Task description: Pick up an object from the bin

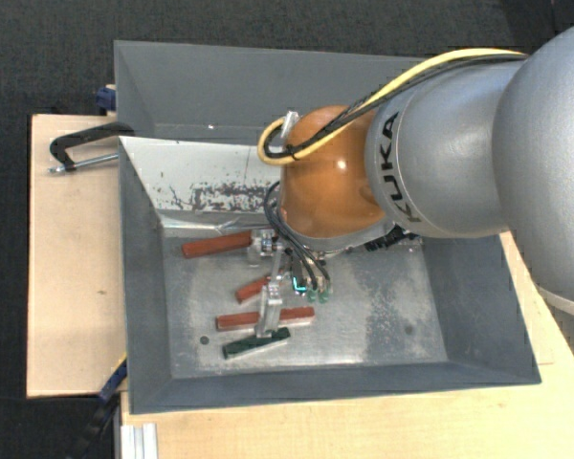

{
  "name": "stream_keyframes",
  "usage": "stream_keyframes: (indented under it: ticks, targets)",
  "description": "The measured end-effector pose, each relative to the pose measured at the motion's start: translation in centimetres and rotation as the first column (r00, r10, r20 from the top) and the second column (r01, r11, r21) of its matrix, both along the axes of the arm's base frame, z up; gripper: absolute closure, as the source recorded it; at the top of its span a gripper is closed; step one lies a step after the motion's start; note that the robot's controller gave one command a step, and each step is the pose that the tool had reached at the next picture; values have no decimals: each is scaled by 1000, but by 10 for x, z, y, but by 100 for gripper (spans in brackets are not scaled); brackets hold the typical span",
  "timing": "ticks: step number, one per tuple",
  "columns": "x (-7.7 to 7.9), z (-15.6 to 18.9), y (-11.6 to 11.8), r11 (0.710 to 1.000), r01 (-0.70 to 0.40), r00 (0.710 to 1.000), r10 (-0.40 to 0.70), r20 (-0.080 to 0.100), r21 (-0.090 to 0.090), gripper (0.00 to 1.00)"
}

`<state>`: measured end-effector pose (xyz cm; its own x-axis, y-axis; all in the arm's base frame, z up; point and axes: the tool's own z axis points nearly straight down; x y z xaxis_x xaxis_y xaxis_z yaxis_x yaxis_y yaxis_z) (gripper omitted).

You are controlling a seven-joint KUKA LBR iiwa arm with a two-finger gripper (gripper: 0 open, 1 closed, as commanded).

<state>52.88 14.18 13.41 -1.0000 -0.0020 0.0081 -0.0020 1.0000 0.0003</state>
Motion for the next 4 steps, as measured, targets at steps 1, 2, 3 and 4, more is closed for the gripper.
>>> stream_keyframes:
  ticks: [1,2,3,4]
  targets:
    - [2,4,-1,1000,2,1000,-2,8,1,100]
    - [2,4,-1,1000,2,1000,-2,8,1,0]
    - [2,4,-1,1000,2,1000,-2,8,1,0]
    - [-2,-16,-6,995,-96,995,96,17,2,0]
